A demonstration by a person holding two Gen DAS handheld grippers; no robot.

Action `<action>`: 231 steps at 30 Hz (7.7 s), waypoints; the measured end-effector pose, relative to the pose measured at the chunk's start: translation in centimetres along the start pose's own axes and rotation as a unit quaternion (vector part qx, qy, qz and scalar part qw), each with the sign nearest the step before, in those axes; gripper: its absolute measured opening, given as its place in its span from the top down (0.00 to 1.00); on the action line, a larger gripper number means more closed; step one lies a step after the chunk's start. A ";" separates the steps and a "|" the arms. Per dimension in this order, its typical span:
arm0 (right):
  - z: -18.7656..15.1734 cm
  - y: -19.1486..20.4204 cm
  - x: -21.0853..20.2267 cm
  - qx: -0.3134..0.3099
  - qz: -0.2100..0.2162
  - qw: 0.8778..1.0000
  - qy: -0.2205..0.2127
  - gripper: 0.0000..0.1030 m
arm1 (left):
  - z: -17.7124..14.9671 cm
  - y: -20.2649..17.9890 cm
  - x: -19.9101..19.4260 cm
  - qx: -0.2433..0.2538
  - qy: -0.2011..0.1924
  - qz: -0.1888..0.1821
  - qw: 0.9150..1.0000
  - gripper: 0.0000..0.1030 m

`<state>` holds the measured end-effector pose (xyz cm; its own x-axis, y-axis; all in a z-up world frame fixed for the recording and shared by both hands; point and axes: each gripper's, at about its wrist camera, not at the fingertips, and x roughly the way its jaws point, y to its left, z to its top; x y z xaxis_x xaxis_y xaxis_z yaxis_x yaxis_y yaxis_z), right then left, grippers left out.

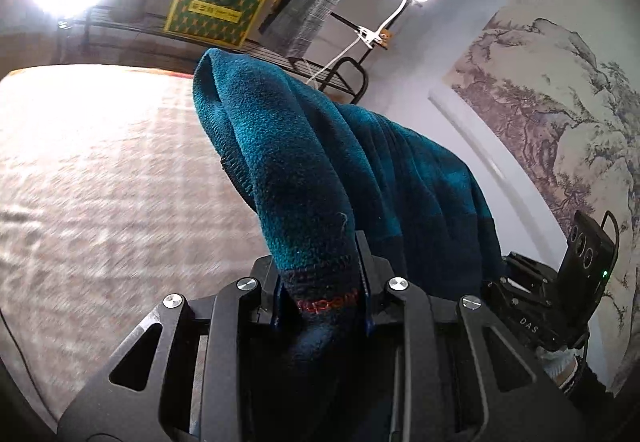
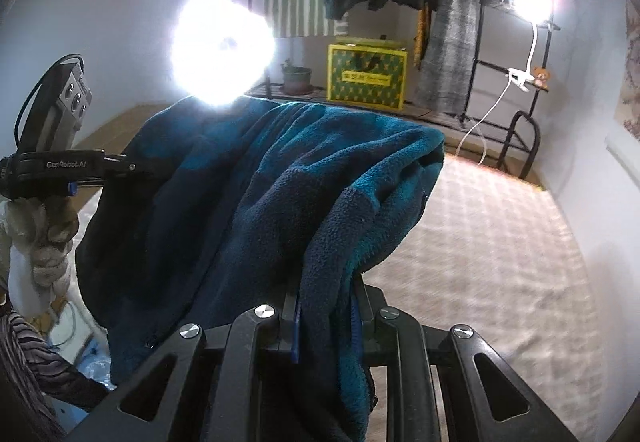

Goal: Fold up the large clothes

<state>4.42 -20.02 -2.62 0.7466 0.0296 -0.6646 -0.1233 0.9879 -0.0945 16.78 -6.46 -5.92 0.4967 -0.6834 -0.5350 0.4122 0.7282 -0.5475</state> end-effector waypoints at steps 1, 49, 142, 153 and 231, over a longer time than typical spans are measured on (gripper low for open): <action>0.3 -0.9 -0.1 -0.001 -0.003 1.000 -0.001 0.84 | 0.6 -0.5 0.8 0.002 0.001 -0.003 1.000 0.74; 6.5 -40.4 24.4 0.031 -0.190 0.978 0.084 0.79 | 16.4 -9.2 46.0 0.065 0.049 0.034 0.996 0.72; -2.2 -1.0 -14.4 0.119 -0.144 0.975 -0.122 0.40 | -5.1 -11.2 -12.5 0.194 -0.115 0.147 0.963 0.38; -0.2 -0.2 -9.2 0.143 -0.149 0.970 -0.129 0.15 | -3.6 -7.8 -9.7 0.174 -0.116 0.150 0.966 0.17; -0.1 -1.0 -5.9 0.181 -0.223 0.949 -0.133 0.00 | -4.3 -7.1 -8.9 0.170 -0.110 0.195 0.960 0.00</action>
<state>0.08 -21.25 1.27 0.8159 -0.4140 -0.4036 0.4407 0.8972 -0.0295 6.18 -5.77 -0.07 0.7974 -0.3560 -0.4873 0.3700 0.9263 -0.0714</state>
